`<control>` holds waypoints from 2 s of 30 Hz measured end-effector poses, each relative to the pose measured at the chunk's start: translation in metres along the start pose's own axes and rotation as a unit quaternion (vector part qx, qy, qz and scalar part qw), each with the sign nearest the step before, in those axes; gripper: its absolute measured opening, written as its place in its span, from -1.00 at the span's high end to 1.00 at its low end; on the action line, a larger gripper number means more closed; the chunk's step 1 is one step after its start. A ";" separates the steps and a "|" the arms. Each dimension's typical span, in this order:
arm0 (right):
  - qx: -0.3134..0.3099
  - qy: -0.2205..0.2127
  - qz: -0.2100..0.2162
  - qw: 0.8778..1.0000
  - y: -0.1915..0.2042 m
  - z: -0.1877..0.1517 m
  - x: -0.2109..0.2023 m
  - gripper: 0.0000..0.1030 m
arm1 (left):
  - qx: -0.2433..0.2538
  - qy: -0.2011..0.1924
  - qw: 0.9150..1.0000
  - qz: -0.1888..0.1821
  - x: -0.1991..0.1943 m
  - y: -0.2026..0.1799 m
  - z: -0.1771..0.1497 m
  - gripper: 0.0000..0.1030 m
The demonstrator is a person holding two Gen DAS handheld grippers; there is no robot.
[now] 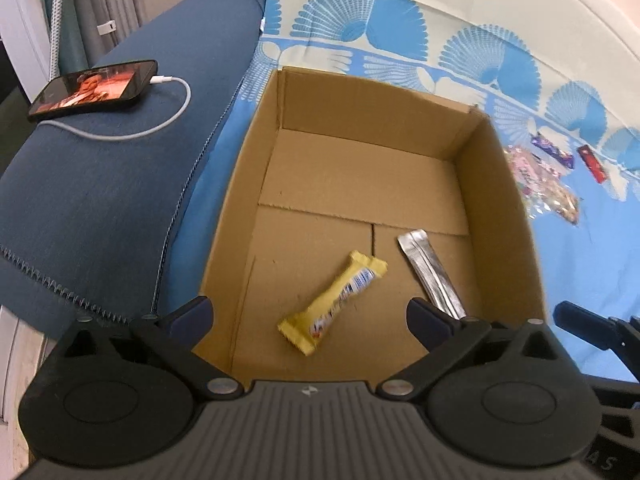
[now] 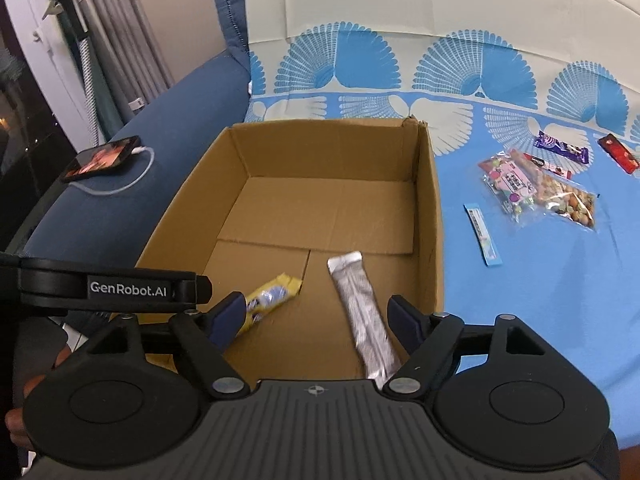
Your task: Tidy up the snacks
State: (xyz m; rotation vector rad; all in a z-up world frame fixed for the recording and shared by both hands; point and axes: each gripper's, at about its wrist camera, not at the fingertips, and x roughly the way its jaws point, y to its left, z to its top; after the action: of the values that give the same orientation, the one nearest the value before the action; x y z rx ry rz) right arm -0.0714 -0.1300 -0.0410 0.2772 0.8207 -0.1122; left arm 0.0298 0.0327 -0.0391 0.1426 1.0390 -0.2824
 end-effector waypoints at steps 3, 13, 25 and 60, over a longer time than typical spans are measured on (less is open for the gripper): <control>-0.010 -0.014 -0.006 1.000 0.005 -0.009 -0.018 -0.60 | -0.006 -0.012 1.000 0.014 -0.018 0.002 -0.012 -1.00; -0.035 -0.066 -0.015 0.997 0.019 -0.034 -0.071 -0.65 | 0.011 -0.059 0.998 0.022 -0.067 -0.001 -0.044 -0.99; -0.042 -0.108 -0.014 0.993 0.026 -0.047 -0.106 -0.66 | 0.019 -0.096 0.995 0.026 -0.099 -0.006 -0.060 -1.00; -0.024 -0.120 -0.014 0.992 0.020 -0.055 -0.112 -0.69 | 0.035 -0.094 0.995 0.027 -0.099 -0.009 -0.067 -1.00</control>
State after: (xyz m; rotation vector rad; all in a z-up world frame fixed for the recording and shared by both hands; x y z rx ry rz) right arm -0.1823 -0.0959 0.0099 0.2020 0.5879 -0.1488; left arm -0.0753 0.0568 0.0137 0.2037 0.8366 -0.2771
